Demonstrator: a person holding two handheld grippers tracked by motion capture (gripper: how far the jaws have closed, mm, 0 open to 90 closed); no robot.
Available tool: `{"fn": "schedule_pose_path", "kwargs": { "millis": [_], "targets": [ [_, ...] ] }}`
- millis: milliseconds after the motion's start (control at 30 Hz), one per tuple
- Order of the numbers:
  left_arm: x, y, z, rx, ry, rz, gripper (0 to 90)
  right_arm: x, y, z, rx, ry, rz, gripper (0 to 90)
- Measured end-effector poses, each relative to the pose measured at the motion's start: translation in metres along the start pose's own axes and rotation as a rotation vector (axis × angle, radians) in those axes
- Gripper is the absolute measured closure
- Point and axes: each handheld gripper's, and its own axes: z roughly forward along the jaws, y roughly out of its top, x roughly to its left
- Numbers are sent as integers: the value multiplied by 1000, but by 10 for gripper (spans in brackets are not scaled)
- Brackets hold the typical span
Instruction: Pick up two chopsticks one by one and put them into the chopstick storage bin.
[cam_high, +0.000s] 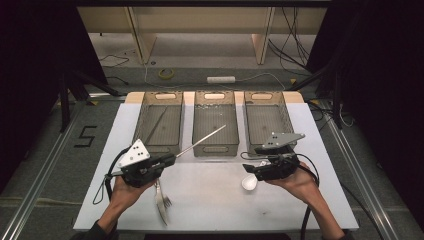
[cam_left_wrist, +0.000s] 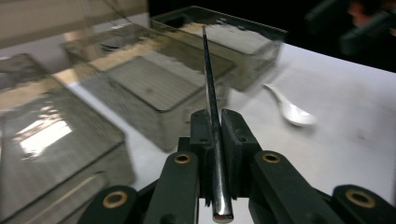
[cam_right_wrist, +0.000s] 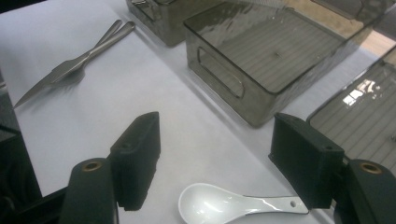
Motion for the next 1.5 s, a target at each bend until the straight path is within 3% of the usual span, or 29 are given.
{"fn": "schedule_pose_path", "kwargs": {
  "millis": [233,333,467,833,1200,1500],
  "targets": [
    [18,0,-4,-29,98,-57,833,-4,-20,10,-12,-11,51,316],
    [24,2,-4,-30,127,-51,833,-4,-28,14,-16,11,49,317],
    [35,3,-3,-43,178,-73,833,-2,-37,18,0,21,48,317],
    [79,-1,7,-51,318,-175,833,0,-44,16,-8,21,65,303],
    [101,-5,20,-22,408,-223,832,6,-50,18,-15,18,75,276],
    [111,-6,33,17,417,-237,832,8,-51,20,-3,23,73,276]
  ]
}}
